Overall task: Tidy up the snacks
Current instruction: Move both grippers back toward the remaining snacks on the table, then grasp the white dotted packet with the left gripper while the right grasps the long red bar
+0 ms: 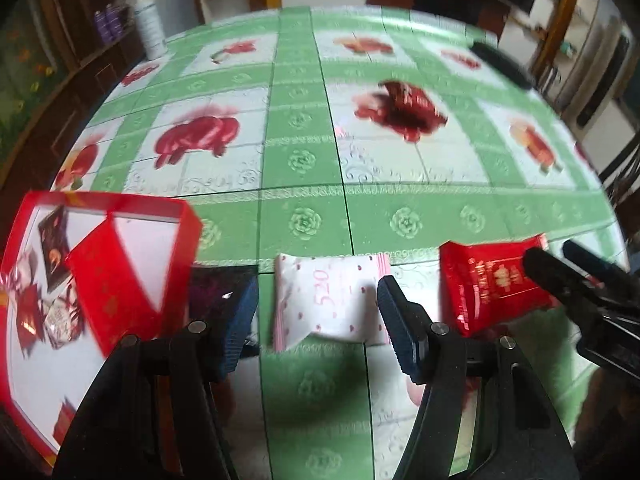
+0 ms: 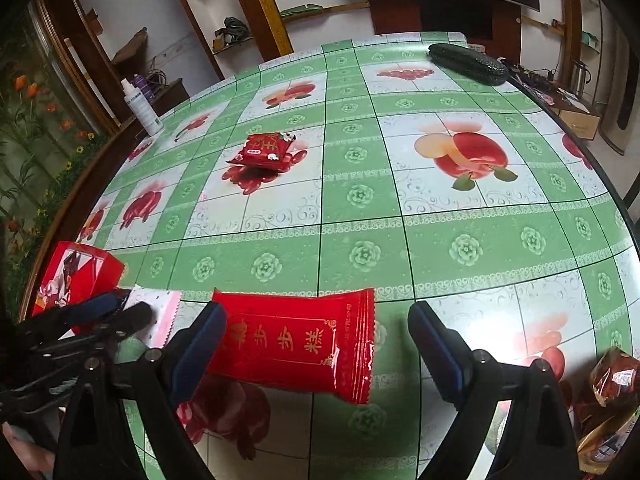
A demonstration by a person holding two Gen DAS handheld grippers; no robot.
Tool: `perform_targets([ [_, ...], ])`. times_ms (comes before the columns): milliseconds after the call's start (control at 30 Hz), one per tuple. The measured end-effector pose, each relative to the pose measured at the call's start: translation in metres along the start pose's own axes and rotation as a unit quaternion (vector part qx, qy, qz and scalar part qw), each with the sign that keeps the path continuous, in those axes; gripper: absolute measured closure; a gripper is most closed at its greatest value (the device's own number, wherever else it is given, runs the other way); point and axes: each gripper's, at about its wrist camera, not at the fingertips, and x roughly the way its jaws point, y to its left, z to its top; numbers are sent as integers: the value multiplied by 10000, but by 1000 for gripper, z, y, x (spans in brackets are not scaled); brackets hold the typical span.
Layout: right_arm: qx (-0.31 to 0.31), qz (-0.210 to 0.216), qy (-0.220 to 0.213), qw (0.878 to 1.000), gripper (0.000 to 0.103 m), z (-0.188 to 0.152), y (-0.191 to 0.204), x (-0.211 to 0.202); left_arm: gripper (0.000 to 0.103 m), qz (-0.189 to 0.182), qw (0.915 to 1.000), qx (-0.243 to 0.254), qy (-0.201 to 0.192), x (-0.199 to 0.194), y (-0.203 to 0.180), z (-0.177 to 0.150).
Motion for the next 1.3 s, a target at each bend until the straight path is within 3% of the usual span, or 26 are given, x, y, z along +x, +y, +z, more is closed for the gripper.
perform_targets([
  [233, -177, -2, 65, 9998, 9, -1, 10, 7, 36, -135, 9998, 79, -74, 9, 1, -4],
  [300, -223, 4, 71, 9997, 9, -1, 12, 8, 49, -195, 9996, 111, -155, 7, -1, -6],
  [433, -287, 33, -61, 9996, 9, 2, 12, 7, 64, -169, 9991, 285, -260, -2, -5, -14],
  [600, -419, 317, -133, 9985, 9, 12, 14, 16, 65, -496, 9980, 350, -171, -12, -6, -33],
  [767, -551, 514, 159, 9970, 9, 8, 16, 24, 65, -682, 9966, 451, -127, -27, -5, -61],
  [933, -562, 1034, 888, 9891, 9, -7, 24, 14, 65, -758, 9963, 412, -48, -38, 8, -80],
  [1000, -654, 1177, 923, 9866, 9, -12, 32, 8, 65, -746, 9965, 387, -46, -40, 12, -84],
  [1133, -917, 444, 675, 9925, 9, -12, 46, 11, 65, -738, 9969, 259, -77, -40, 18, -86],
  [1300, -1563, 86, 462, 9866, 9, -17, 68, 27, 65, -735, 9969, 263, -104, -40, 19, -87],
])
